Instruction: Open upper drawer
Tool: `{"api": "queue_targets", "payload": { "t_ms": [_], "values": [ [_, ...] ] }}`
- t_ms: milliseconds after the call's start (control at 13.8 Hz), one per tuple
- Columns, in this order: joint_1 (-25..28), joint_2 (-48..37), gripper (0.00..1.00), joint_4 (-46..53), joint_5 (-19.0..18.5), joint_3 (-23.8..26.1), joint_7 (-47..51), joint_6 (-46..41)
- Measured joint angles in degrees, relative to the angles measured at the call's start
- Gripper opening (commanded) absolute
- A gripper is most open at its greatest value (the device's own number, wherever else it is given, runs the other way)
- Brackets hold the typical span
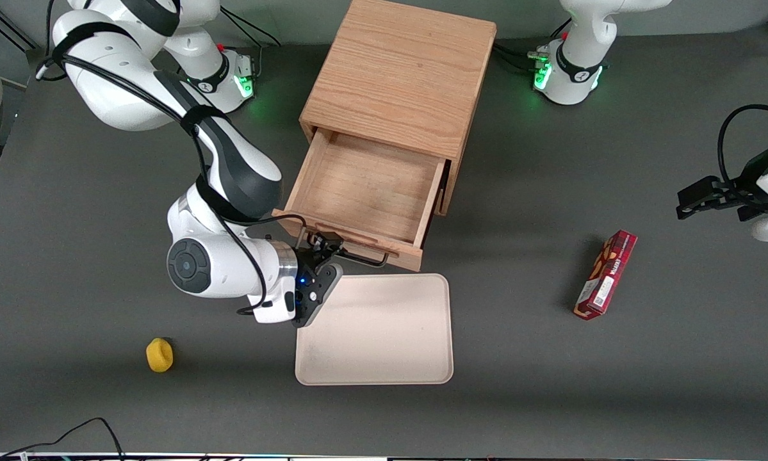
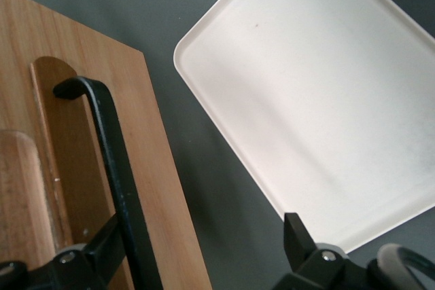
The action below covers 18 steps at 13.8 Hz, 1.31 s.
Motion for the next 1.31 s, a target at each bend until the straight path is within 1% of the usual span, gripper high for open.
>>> {"api": "queue_targets", "payload": {
  "t_ms": [291,582,800,1018,1309],
  "values": [
    [0.1,0.0,1.0,1.4,-0.1,-1.4,-4.4,0.0],
    [0.3,0.0,1.0,2.5,-0.1,-1.6,-5.2,-0.3],
    [0.4,-0.3,1.0,4.8,-0.1,-0.6,-4.7,-4.0],
    [0.3,-3.7,1.0,8.4,0.1,0.5,-0.4,-9.1],
    [-0.2,-14.3,1.0,9.7,0.4,0.1,10.7,-15.0]
  ]
}}
